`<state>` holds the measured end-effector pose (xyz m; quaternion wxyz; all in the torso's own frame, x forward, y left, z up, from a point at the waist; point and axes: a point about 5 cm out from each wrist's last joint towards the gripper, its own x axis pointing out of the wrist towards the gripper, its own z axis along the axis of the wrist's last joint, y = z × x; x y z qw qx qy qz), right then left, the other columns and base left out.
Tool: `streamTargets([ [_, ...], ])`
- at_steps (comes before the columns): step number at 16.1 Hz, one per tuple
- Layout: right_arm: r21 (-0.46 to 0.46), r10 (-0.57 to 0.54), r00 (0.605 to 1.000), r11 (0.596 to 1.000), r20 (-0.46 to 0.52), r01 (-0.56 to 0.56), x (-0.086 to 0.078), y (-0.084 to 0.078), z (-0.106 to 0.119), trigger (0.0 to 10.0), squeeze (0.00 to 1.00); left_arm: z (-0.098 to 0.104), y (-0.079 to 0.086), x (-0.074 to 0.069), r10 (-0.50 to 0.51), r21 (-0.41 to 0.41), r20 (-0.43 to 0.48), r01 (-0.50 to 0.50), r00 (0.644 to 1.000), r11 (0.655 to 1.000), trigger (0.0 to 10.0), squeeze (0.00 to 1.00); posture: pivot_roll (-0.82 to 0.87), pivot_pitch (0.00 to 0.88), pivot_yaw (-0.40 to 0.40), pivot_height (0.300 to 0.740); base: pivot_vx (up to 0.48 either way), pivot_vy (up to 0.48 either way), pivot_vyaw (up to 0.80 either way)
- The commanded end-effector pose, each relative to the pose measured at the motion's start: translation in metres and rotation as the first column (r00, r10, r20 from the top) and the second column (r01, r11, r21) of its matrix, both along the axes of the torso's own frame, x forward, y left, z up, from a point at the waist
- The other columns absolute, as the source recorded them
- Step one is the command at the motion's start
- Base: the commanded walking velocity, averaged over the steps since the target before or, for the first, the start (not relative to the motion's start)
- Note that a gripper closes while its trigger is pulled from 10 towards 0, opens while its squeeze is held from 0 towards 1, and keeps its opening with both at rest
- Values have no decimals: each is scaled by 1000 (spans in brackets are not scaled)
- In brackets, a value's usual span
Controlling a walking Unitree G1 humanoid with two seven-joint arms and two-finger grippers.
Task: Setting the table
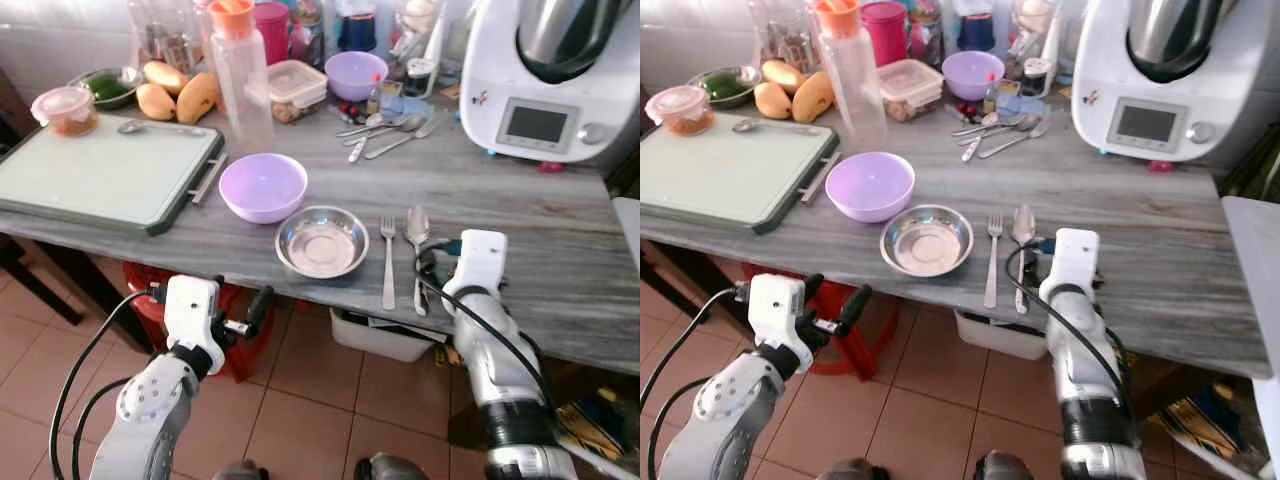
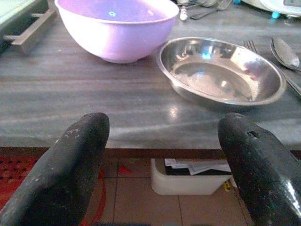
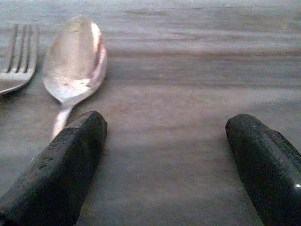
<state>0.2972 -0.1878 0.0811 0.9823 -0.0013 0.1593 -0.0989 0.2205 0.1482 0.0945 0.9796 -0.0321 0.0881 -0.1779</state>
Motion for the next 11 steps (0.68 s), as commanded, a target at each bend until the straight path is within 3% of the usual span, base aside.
streamTargets([
  [1, -10, -33, 999, 999, 9, 33, -7, -6, 4, 10000, 0, 2, -1, 3, -5, 1, 10, 5, 1000, 1000, 10000, 0, 53, 22, 18, 740, 0, 0, 0],
  [6, -76, -121, 991, 989, 51, 124, -43, -30, 10, 10000, 0, 1, -3, 8, -9, -3, 19, 9, 1000, 1000, 10000, 0, 20, 0, 26, 740, 0, 0, 0],
  [8, -136, -110, 982, 982, 155, 131, -48, -33, 24, 10000, 0, 0, -5, 10, -11, -4, 24, 11, 1000, 1000, 10000, 0, 8, 0, 28, 740, 0, 0, 0],
  [9, -193, -75, 965, 973, 251, 126, -45, -31, 41, 10000, 0, -1, -7, 12, -11, -6, 30, 12, 999, 1000, 10000, 0, 2, 0, 28, 740, 0, 0, 0],
  [11, -251, -22, 936, 961, 351, 117, -40, -24, 60, 10000, 0, -2, -9, 16, -7, -7, 38, 7, 999, 1000, 10000, 0, -2, 0, 27, 740, 0, 0, 0],
])
